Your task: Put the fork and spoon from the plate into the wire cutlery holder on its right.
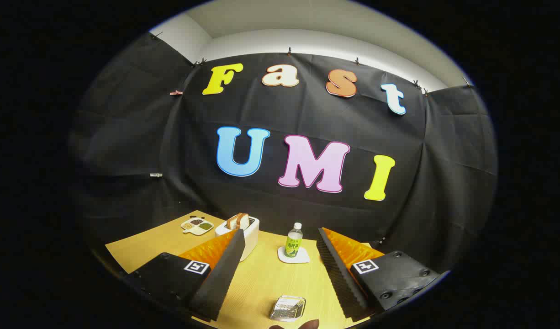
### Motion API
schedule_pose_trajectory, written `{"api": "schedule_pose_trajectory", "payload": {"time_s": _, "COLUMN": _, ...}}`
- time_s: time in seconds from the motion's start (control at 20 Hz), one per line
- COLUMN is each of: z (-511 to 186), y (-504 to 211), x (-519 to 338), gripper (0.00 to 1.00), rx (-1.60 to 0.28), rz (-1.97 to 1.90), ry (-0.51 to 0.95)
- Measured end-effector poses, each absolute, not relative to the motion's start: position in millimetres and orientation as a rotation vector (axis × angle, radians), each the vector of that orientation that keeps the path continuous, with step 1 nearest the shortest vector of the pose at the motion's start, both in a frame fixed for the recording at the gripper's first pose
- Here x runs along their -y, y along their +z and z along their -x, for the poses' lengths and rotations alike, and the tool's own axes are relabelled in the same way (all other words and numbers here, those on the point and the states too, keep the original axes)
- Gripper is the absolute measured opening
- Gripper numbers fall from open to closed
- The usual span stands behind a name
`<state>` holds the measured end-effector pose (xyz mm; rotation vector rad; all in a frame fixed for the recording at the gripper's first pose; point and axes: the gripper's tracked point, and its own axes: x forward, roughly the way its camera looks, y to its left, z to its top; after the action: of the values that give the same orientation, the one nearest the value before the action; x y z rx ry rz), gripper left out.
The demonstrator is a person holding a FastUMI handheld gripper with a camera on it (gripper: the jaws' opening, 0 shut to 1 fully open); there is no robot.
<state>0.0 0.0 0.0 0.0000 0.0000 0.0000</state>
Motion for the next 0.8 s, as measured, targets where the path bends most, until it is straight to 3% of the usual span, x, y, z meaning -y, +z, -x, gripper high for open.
{"api": "schedule_pose_trajectory", "payload": {"time_s": 0.8, "z": -5.8, "y": -5.7, "x": -4.4, "gripper": 0.98, "rx": -0.014, "rz": 0.003, "ry": 0.009}}
